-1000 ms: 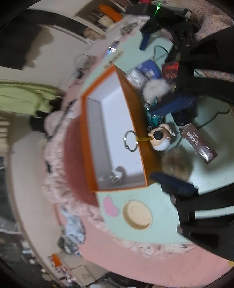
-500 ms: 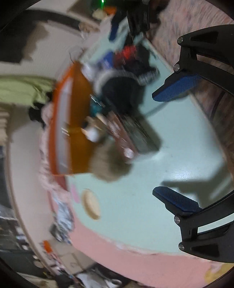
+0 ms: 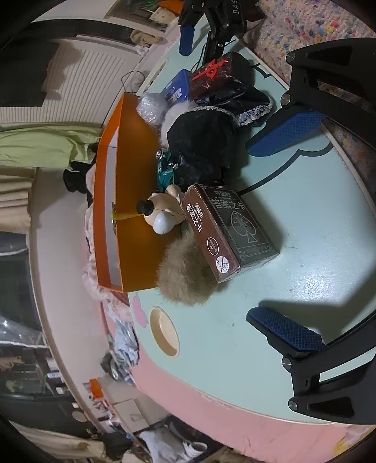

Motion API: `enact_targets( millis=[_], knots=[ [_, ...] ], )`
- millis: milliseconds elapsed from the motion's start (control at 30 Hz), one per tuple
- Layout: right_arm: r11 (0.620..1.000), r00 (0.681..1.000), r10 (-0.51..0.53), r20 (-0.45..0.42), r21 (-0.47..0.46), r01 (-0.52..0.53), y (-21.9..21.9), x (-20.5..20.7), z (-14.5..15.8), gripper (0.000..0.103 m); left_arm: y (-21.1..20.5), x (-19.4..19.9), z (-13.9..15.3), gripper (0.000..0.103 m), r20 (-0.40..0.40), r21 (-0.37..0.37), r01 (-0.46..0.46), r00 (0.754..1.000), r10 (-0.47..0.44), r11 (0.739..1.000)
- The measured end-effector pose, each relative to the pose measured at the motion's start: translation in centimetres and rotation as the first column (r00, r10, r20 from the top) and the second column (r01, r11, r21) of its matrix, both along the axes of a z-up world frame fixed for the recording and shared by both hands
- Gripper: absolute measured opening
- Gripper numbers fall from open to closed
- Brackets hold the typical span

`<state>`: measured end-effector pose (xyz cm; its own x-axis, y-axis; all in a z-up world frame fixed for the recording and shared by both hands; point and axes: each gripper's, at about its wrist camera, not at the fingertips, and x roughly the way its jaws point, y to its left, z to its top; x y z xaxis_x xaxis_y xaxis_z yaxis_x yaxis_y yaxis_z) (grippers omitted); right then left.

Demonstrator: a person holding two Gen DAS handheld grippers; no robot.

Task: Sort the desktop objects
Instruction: 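Lift the white cartoon figurine from the box with the left gripper onto the table, then lift the metal ring from the box with the right gripper onto the table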

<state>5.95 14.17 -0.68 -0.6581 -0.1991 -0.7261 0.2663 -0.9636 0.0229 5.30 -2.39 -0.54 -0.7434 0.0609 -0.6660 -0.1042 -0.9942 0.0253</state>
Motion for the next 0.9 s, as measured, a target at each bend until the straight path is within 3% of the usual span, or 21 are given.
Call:
enact_targets(
  millis=[167,267,333,400,533,567,600,700,800,900],
  knots=[
    [0.999,0.999,0.029,-0.038,-0.033,-0.030,0.0,0.8,1.5,0.102,0.4,0.4,0.1,0.103,-0.007,0.000,0.001,1.000,-0.001,1.000],
    [0.987,0.990,0.094,-0.104,-0.121,-0.106,-0.8,0.9,5.0,0.102,0.4,0.4,0.1,0.103,-0.011,0.001,0.003,1.000,-0.003,1.000],
    [0.976,0.987,0.125,-0.098,-0.165,-0.140,-1.8,-0.2,7.1,0.102,0.5,0.4,0.1,0.103,-0.012,0.001,0.003,1.000,-0.003,1.000],
    [0.959,0.986,0.160,-0.035,-0.232,-0.164,-3.0,-2.7,8.7,0.102,0.5,0.4,0.1,0.103,-0.013,0.001,0.003,1.000,-0.003,1.000],
    [0.884,0.958,0.232,0.169,-0.448,-0.135,-5.8,-9.6,10.0,0.102,0.6,0.5,0.2,0.103,-0.016,0.001,0.004,1.000,-0.004,1.000],
    [0.880,0.952,0.227,0.204,-0.461,-0.111,-6.7,-10.9,10.1,0.095,0.7,0.5,0.1,0.103,-0.017,0.001,0.004,1.000,-0.004,1.000],
    [0.888,0.948,0.214,0.233,-0.451,-0.090,-7.6,-12.3,10.0,0.087,0.7,0.5,0.1,0.103,-0.019,0.001,0.004,1.000,-0.004,1.000],
    [0.931,0.930,0.189,0.316,-0.358,-0.067,-11.3,-16.2,9.1,0.078,0.8,0.6,0.1,0.103,-0.024,0.003,0.007,1.000,-0.007,1.000],
    [0.954,0.901,0.178,0.396,-0.295,-0.058,-13.5,-18.5,7.2,0.062,0.8,0.6,0.0,0.103,-0.030,0.005,0.009,1.000,-0.009,1.000],
    [0.976,0.881,0.164,0.445,-0.202,-0.080,-16.2,-19.8,5.4,0.052,0.9,0.6,0.0,0.103,-0.035,0.008,0.012,0.999,-0.012,1.000]
  ],
)
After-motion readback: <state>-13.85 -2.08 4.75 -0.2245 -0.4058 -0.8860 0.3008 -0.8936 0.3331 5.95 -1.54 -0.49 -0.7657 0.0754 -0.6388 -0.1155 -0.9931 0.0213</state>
